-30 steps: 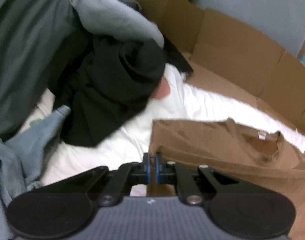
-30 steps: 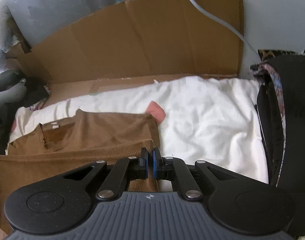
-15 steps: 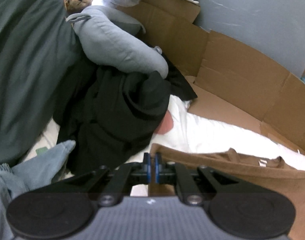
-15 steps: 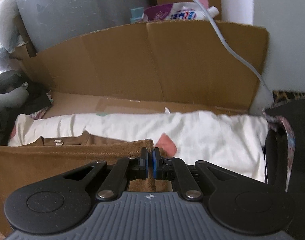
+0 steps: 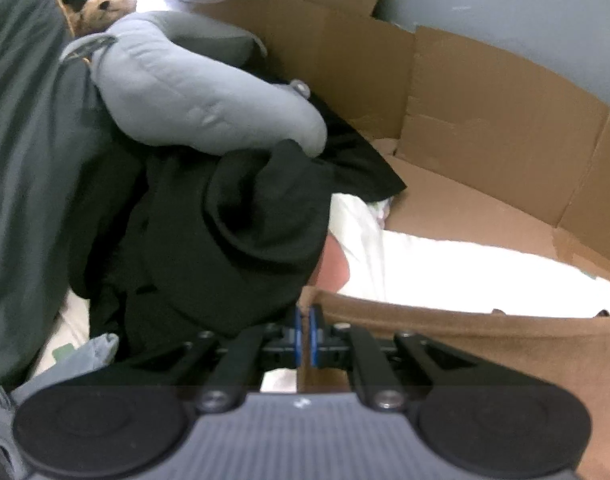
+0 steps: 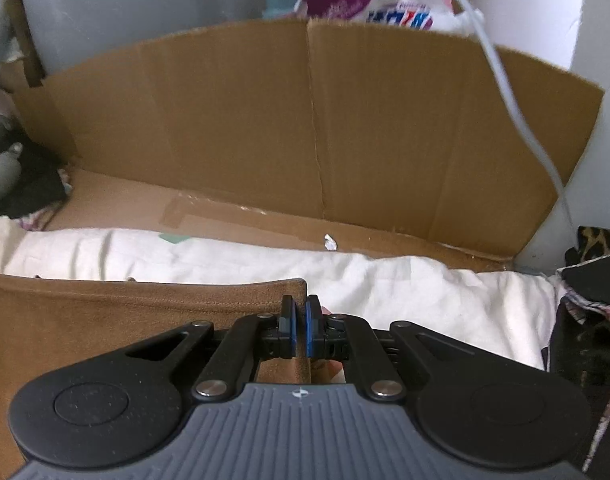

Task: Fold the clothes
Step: 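Carry the held hem over the shirt toward the collar with both tools, then lower the hem near the collar and open both tools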

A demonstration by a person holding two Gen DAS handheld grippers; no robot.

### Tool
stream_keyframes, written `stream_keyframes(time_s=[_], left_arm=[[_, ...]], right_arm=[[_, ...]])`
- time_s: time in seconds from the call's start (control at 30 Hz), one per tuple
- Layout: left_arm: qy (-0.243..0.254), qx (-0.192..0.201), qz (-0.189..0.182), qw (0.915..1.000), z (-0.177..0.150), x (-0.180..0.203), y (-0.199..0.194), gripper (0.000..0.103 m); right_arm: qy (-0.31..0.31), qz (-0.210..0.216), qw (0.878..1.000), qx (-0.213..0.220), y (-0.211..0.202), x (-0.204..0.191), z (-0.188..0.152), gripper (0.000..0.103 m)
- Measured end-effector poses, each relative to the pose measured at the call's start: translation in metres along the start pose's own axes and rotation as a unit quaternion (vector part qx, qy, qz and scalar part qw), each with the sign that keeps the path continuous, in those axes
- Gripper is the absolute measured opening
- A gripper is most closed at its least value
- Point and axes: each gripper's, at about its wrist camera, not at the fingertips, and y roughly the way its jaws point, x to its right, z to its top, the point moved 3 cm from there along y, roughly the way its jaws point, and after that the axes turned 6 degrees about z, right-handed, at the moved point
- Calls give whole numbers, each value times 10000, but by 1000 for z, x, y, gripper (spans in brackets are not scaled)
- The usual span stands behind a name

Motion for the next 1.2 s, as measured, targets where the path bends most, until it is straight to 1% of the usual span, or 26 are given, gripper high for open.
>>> stream_keyframes(time_s=[0.2,0.37,0.43,0.57,0.73,0.93,1.0,1.07,1.1,1.13,1.17,1.2], left_arm=[[176,-215,124,9995,-4,9,25,5],[91,-106,92,9999,-2,6,19,5],[13,-47,80,10000,1,3,15,5],[88,-3,125,9999,6,5,13,5],[217,-117,245,9994,6,15,28,5],[325,-125,381,9987,4,24,40,5],[332,-286,449,9980,2,26,47,6],[218,-433,371,9981,0,27,50,11],[141,-419,289,9986,0,26,47,12],[99,-410,250,9988,0,25,43,25],[65,-395,232,9989,-1,25,40,39],[44,-360,244,9990,-3,24,36,43]], right_arm=[[-70,-32,9999,-94,16,0,1,3],[-131,-55,9998,-167,29,-1,3,3],[-196,-34,9997,-109,28,-2,9,3],[-189,-50,9997,-116,33,-3,22,3],[-83,-161,9992,-360,54,-2,24,3],[-56,-216,9988,-442,69,-1,26,3],[7,-209,9985,-511,73,1,24,3],[107,-139,9979,-620,78,3,21,7],[211,-119,9978,-618,78,5,20,9],[330,-92,9976,-594,76,8,18,14],[462,-24,9973,-568,72,11,16,26],[601,59,9967,-539,68,15,15,33]])
